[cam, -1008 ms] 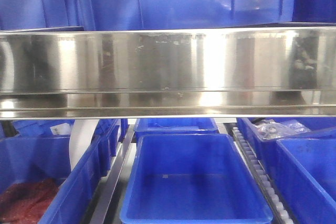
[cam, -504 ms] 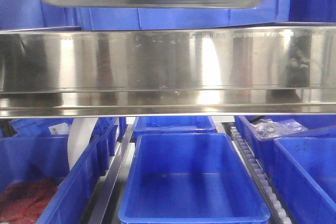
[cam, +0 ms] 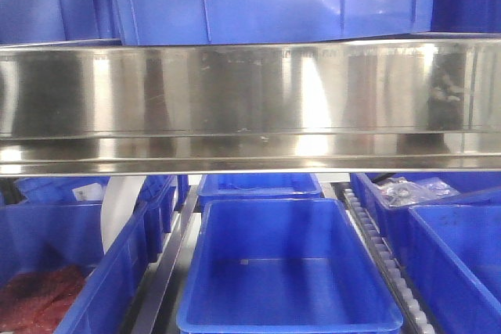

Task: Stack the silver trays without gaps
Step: 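Lift the silver tray with both grippers and pull it off the shelf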

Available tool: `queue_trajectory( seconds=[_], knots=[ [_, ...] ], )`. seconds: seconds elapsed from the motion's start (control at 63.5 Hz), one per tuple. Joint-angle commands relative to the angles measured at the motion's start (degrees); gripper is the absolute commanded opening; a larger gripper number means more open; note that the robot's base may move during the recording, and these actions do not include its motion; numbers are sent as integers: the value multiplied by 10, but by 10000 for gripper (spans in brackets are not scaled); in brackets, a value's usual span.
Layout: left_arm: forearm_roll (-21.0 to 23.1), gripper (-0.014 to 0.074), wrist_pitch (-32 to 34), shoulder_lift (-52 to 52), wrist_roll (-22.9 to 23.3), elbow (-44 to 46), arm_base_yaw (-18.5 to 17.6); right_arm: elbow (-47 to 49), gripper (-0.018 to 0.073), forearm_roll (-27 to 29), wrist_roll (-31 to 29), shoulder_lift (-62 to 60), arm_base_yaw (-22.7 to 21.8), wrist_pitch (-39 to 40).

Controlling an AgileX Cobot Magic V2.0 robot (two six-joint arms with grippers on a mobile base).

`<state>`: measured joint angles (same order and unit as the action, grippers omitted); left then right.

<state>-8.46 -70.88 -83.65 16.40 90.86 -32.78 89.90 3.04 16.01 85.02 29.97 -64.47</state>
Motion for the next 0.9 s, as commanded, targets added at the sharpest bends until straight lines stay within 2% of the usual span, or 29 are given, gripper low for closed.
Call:
queue_trajectory(
  seconds=[0.0,0.425,0.882],
  knots=[
    [-24,-45,-41,13,-16,13,-1,21,21,-21,-13,-29,1,38],
    [0,-48,-42,4,-16,13,-1,21,21,-22,-13,-29,0,38],
    [1,-48,-38,4,-16,13,-1,21,21,-22,-13,-29,0,37]
  ],
)
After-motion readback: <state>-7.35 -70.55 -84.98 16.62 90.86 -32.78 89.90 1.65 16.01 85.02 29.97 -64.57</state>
